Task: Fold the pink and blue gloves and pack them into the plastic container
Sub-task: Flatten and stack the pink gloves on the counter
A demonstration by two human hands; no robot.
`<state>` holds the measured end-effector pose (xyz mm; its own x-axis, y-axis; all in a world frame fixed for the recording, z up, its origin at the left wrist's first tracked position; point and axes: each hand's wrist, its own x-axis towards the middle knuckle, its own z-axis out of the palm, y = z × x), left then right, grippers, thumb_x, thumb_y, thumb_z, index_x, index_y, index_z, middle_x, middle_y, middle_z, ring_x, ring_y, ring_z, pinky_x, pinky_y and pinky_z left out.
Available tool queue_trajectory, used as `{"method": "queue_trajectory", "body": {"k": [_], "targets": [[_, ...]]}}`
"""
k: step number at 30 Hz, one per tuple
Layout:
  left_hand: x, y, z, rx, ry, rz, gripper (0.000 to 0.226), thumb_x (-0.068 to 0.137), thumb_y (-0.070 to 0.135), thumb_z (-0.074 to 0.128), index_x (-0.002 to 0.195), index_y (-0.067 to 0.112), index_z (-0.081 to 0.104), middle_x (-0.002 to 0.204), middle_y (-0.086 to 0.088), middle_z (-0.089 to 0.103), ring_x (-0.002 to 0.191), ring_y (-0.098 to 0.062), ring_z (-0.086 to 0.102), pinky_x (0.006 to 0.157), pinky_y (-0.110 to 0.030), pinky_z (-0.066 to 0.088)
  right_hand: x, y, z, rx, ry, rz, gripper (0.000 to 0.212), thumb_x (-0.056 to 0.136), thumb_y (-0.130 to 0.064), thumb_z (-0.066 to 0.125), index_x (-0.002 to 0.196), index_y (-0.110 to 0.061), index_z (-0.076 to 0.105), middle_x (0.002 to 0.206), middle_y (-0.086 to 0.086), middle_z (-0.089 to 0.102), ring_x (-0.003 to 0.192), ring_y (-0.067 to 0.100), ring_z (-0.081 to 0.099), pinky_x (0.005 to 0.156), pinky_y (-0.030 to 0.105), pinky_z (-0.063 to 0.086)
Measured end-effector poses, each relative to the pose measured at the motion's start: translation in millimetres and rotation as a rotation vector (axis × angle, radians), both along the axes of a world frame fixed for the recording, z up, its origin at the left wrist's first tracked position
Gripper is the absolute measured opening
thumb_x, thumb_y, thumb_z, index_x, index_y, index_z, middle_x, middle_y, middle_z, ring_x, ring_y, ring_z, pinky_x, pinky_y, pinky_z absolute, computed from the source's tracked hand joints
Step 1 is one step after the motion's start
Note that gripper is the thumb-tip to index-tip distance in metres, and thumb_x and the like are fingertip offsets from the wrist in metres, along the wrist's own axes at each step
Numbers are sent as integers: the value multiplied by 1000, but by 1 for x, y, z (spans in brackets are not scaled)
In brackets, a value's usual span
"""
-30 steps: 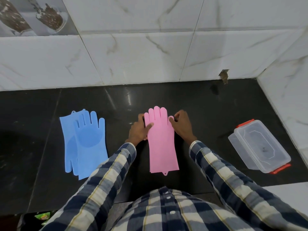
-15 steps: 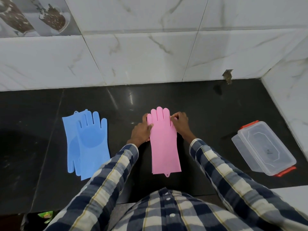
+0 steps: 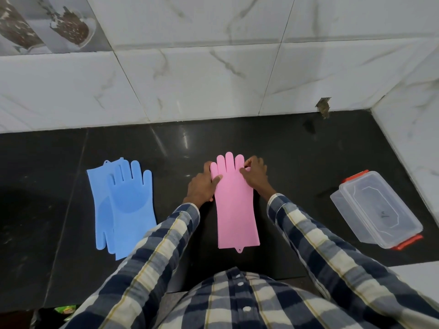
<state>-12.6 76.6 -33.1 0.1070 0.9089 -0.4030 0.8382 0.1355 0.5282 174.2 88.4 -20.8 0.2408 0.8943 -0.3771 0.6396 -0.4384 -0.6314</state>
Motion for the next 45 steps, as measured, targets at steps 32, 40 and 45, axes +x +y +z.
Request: {"method": "queue_trajectory", "body": {"k": [32,40,45], "targets": [[15,-95,-23,36,122,253,56,95,70,63,110,16,68,106,-3,77,95,-26,75,88,-42,60,56,-137,-37,256,-196,578,29,109,-14,50,135,-21,58,136,-1,50,120,15,54,103,32,57],[29,-107,-14,-234,110,332,57,94,63,70,105,7,73,109,-10,78,102,-33,78,96,-45,63,66,-145,-32,246,-175,674,41,108,-11,50,147,-19,59,141,-3,47,128,15,48,111,34,52],[37,-108,-2,-443,-528,588,38,104,37,69,121,3,68,123,-15,78,89,-21,76,63,-31,66,73,-159,-34,321,-291,724,57,103,-8,50,156,-27,50,164,0,33,142,22,40,120,40,42]]}}
